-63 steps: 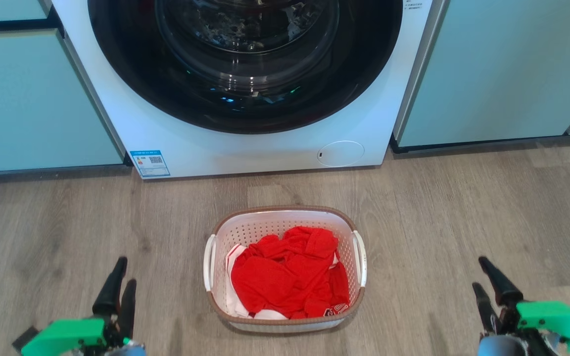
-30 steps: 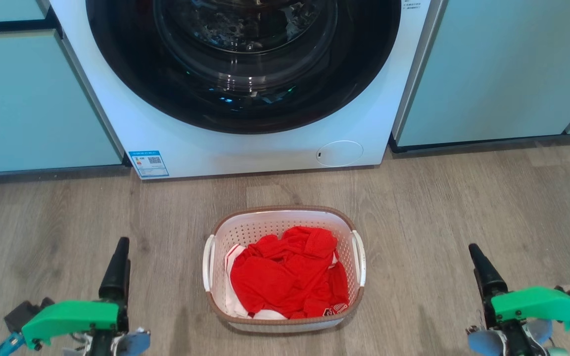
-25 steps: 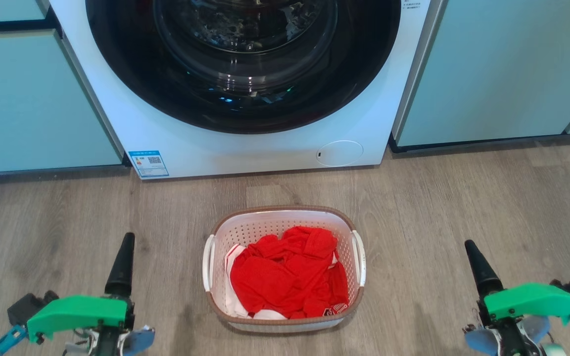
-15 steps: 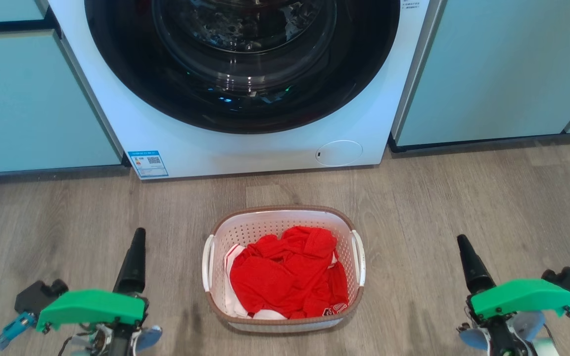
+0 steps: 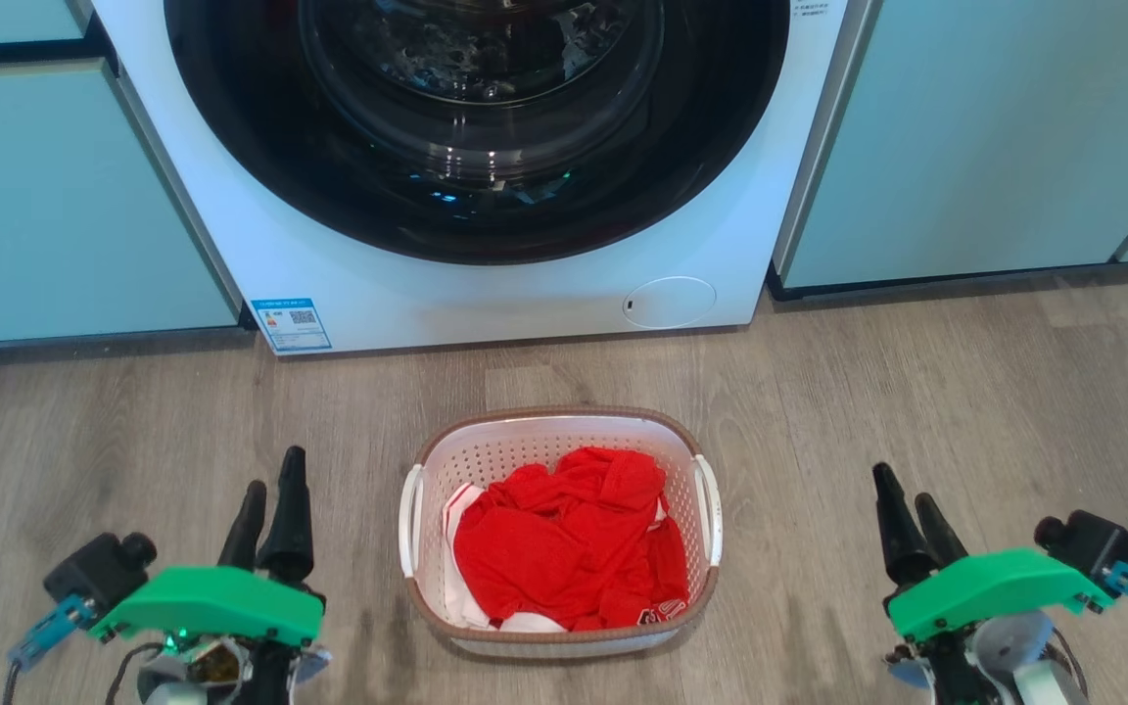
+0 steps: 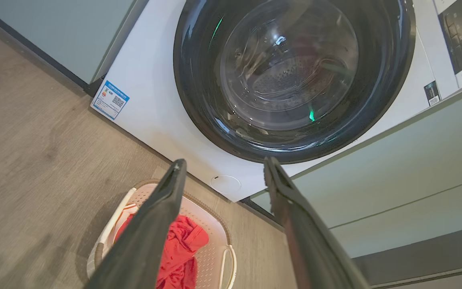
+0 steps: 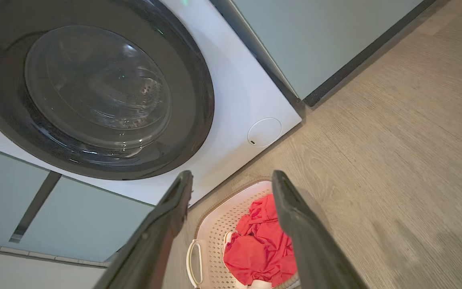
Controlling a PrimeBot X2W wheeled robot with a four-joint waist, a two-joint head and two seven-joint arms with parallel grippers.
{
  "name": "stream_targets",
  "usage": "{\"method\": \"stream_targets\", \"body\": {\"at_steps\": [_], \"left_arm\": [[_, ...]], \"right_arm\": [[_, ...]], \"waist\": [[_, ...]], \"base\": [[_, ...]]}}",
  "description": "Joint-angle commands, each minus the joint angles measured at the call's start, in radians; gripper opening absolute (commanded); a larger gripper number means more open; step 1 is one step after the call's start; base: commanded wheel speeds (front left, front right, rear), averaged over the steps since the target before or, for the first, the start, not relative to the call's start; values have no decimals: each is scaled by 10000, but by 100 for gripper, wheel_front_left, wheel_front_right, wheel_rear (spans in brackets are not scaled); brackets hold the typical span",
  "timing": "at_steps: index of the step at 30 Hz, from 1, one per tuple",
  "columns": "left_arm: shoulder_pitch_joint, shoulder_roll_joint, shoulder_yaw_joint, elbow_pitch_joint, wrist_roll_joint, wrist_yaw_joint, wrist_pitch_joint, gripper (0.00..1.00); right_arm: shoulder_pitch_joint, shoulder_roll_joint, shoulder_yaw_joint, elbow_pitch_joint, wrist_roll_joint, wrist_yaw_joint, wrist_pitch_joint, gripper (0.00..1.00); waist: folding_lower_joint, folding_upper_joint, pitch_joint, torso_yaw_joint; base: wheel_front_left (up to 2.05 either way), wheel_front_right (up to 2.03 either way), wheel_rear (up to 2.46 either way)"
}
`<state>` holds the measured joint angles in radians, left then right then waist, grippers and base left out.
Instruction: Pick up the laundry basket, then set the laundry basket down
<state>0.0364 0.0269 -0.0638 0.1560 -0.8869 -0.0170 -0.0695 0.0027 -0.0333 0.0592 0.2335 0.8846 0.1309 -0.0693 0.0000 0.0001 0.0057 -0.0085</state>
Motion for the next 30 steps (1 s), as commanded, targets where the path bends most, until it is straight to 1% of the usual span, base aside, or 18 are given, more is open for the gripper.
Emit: {"method": "stream_targets", "body": {"at_steps": [1,16,30], "left_arm": [[-332,130,80,-437,418,38,-138,100],[-73,156,-95,-555,2695,243,-583,100],[248,179,-341,-747,4406,424,-997,100]], "right_arm": [[-556,-94,182,-348,-350,-1,-159,100],[-530,-113,615,-395,-2267,-1,-599,100],[-450,-130,992,-499,-4002,-1,-1009,100]], "waist": [[0,-1,0,-2],[0,-1,-22,-18],[0,-1,-169,-66]], "base": [[0,0,0],[0,0,0],[0,0,0]]}}
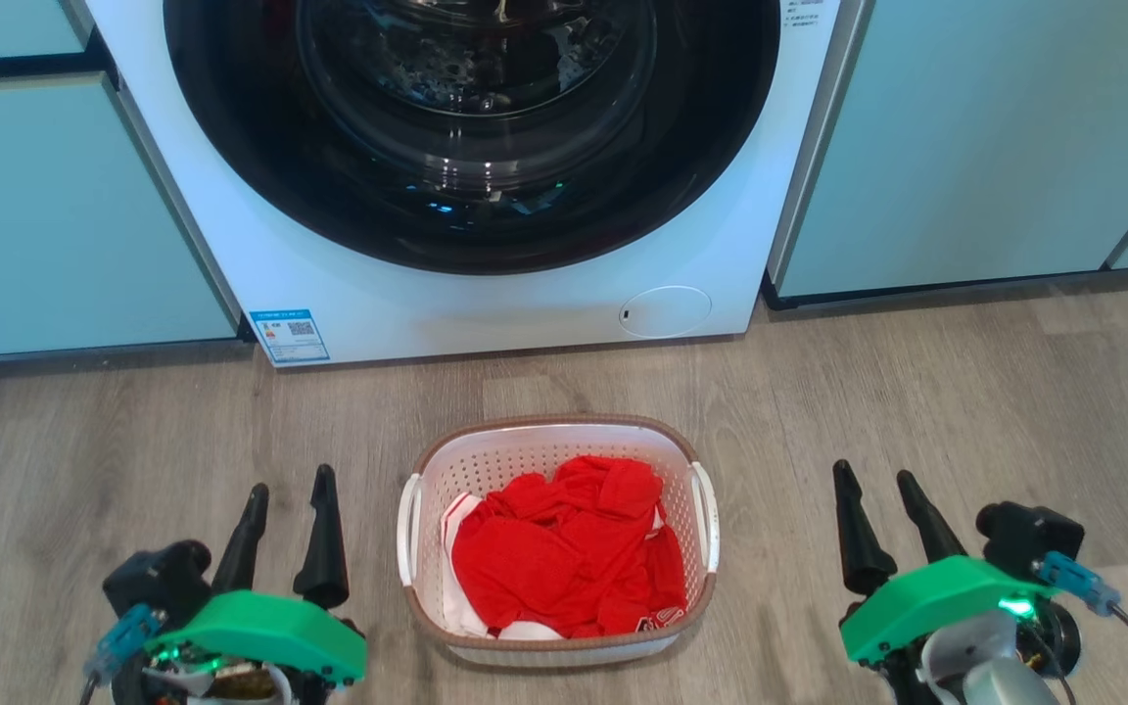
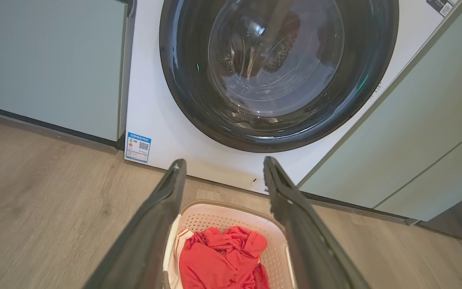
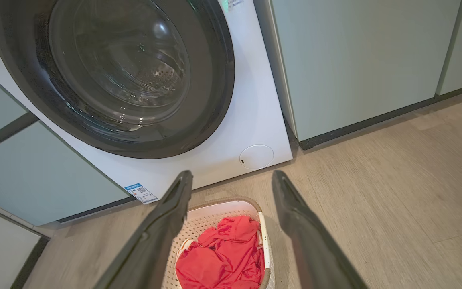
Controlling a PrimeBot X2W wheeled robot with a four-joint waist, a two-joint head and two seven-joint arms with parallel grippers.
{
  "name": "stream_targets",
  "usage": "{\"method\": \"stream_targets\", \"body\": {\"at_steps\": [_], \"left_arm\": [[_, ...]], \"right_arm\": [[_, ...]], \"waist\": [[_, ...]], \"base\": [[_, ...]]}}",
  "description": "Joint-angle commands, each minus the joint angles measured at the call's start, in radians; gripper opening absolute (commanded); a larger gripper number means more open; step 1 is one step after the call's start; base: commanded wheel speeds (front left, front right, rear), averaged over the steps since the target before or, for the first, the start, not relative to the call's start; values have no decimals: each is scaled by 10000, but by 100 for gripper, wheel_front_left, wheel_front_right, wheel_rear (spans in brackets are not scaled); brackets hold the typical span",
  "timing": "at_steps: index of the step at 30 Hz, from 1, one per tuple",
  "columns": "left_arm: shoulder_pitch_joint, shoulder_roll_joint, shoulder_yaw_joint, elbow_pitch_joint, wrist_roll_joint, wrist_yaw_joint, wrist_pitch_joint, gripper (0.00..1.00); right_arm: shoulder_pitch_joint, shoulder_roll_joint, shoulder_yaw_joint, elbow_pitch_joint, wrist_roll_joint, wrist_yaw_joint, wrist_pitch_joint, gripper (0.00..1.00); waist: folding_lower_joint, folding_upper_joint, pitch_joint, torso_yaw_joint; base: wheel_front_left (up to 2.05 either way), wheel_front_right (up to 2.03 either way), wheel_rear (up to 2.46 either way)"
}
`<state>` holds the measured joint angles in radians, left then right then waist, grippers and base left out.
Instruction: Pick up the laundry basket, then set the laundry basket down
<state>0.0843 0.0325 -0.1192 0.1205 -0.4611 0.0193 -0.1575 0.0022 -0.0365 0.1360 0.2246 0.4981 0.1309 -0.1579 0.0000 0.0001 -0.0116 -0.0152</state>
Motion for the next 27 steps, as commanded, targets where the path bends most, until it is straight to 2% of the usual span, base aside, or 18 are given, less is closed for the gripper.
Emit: {"method": "stream_targets", "body": {"at_steps": [1,27], "left_arm": [[-218,125,198,-407,258,72,-147,100],[84,170,-116,-518,2818,402,-917,100]], "right_arm": [[-440,-99,248,-421,-257,-1,-152,100],[-419,-132,810,-634,-3286,-2,-914,100]], "waist": [[0,-1,-4,-1],[0,-1,-41,-66]], "base": [[0,0,0],[0,0,0]]}}
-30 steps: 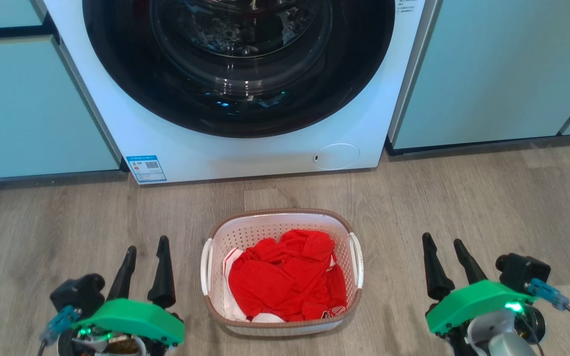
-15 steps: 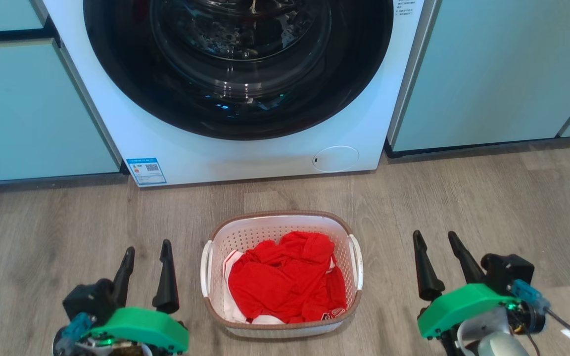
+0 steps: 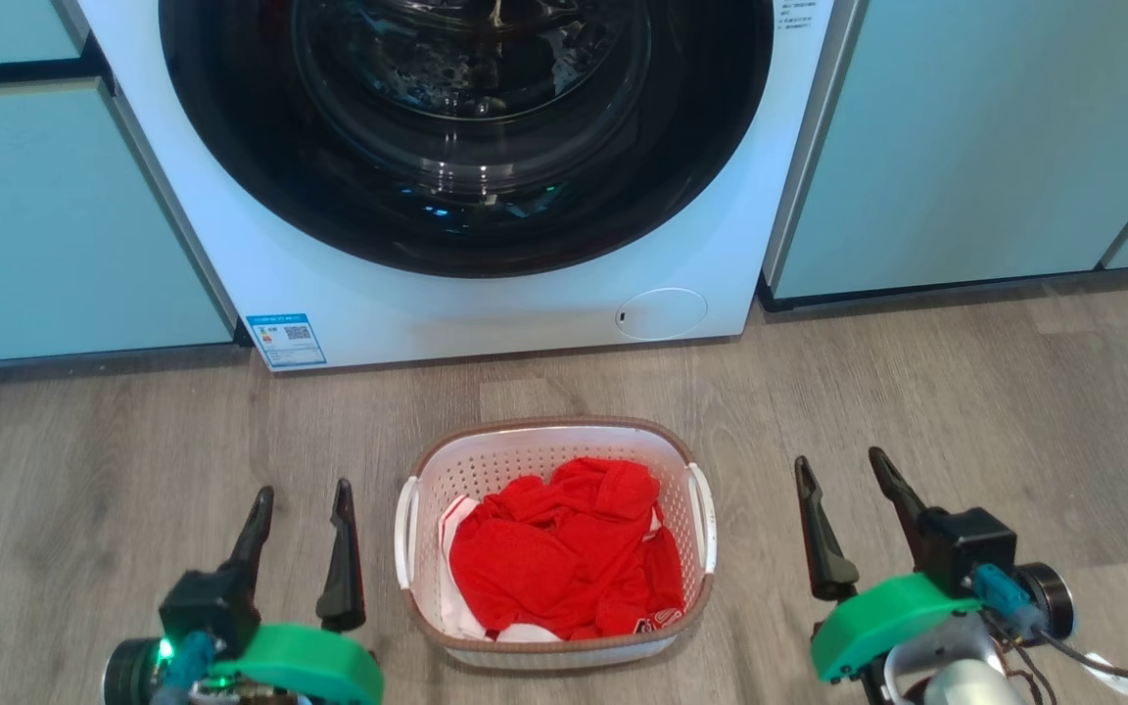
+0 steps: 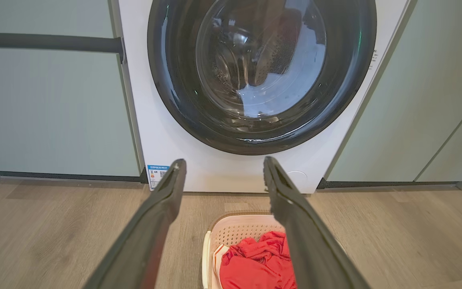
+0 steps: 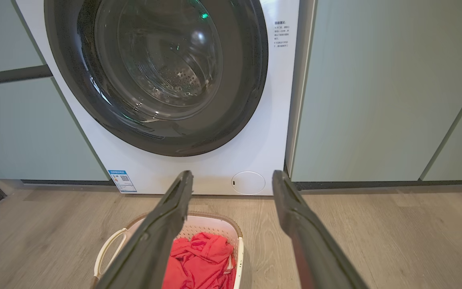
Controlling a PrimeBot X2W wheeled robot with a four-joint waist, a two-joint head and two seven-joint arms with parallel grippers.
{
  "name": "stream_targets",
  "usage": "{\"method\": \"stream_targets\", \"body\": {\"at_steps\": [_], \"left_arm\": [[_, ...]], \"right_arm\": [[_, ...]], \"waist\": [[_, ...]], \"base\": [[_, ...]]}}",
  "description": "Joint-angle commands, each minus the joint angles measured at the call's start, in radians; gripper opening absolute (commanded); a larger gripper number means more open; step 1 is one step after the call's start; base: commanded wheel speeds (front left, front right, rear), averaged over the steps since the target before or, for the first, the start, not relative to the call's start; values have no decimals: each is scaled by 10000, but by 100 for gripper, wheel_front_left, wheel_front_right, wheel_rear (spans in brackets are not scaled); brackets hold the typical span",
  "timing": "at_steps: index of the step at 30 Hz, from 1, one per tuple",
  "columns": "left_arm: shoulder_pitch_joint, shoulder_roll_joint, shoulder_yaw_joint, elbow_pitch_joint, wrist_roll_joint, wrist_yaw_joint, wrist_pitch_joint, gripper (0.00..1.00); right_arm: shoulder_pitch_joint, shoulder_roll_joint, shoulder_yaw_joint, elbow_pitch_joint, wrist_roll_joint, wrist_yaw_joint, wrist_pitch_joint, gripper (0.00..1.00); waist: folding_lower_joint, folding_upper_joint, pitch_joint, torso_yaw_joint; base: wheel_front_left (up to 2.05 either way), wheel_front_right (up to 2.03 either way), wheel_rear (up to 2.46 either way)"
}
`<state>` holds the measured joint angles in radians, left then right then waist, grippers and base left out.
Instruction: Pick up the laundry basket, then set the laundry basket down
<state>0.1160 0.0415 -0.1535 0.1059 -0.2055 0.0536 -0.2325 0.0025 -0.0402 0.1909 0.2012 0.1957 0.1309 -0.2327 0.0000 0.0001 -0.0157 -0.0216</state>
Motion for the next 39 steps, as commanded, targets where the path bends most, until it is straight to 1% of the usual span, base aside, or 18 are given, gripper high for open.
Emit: {"method": "stream_targets", "body": {"at_steps": [1,5,28,35,39], "left_arm": [[-226,81,221,-372,357,71,-196,100],[-198,87,212,-359,666,101,-293,100],[-223,87,290,-222,549,73,-293,100],[-297,87,230,-177,566,76,-293,100],[-534,87,216,-47,560,42,-293,100]], "right_arm": [[-426,-96,286,-407,-376,-2,-196,100],[-431,-100,366,-427,-755,-2,-291,100],[-444,-100,261,-367,-745,-2,-291,100],[-533,-100,197,-219,-782,-2,-291,100],[-743,-100,138,-80,-830,-2,-291,100]], "waist": [[0,-1,0,-3],[0,-1,2,-7],[0,-1,128,-15],[0,-1,387,13],[0,-1,780,44]], "base": [[0,0,0],[0,0,0],[0,0,0],[0,0,0],[0,0,0]]}}
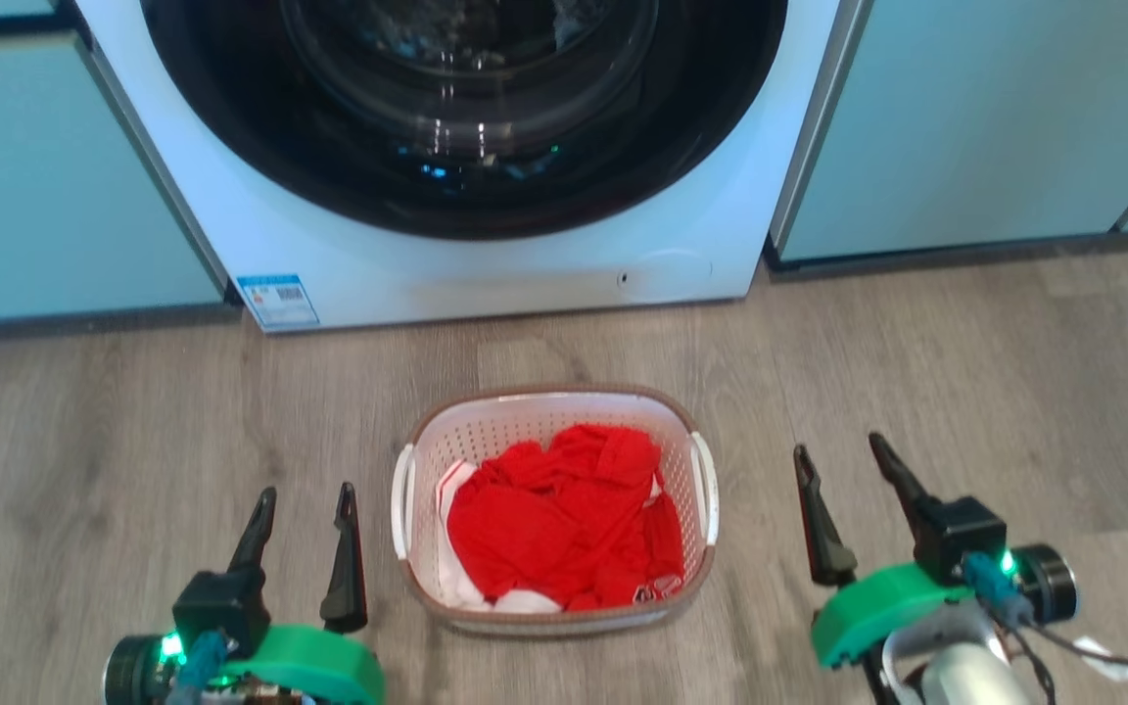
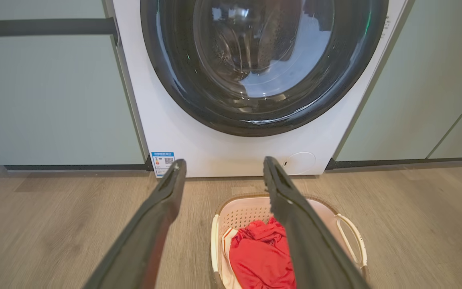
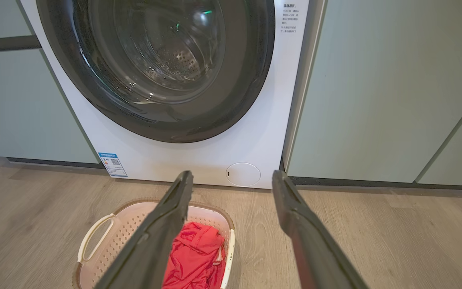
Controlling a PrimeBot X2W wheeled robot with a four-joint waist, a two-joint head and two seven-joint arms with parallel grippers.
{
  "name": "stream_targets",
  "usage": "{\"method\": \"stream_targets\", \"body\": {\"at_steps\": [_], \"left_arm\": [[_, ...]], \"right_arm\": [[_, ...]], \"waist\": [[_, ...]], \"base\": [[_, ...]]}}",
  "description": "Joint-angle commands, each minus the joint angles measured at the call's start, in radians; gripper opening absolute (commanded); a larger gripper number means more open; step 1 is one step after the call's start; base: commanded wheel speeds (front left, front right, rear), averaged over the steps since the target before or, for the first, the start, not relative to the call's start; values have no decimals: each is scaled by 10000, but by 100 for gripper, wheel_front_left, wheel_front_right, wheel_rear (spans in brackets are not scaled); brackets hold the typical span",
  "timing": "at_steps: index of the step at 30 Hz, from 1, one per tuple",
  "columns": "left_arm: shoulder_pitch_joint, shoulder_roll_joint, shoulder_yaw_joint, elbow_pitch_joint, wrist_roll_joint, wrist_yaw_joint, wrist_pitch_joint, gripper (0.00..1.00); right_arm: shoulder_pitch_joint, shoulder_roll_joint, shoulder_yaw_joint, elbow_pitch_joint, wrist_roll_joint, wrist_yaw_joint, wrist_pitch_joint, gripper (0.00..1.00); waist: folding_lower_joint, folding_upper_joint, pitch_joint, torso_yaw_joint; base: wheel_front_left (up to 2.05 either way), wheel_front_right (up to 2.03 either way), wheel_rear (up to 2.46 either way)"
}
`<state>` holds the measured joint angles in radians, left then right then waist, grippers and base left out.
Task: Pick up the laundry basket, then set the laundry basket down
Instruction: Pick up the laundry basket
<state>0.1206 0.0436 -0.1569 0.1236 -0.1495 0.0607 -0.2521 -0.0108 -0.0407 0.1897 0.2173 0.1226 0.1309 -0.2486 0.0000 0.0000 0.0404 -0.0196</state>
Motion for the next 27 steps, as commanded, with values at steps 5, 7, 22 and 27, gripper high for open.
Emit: {"method": "stream_targets", "body": {"at_steps": [5,7,22,27], "left_arm": [[-1240,66,227,74,-55,-88,-97,100],[-1548,66,224,254,-114,-96,-97,100],[-3848,66,106,2013,-482,-259,-97,100],[-4844,66,-146,2981,-673,-327,-97,100]], "right_arm": [[-1209,-95,51,-42,-156,-2,-132,100],[-1479,-95,-25,77,-169,-2,-132,100],[-3414,-95,-593,1393,-516,-2,-132,100],[-4290,-95,-872,2153,-567,-2,-132,100]], "waist": [[0,0,1057,88],[0,0,1404,127],[0,0,3985,544],[0,0,5035,719]], "base": [[0,0,0],[0,0,0],[0,0,0],[0,0,0]]}}
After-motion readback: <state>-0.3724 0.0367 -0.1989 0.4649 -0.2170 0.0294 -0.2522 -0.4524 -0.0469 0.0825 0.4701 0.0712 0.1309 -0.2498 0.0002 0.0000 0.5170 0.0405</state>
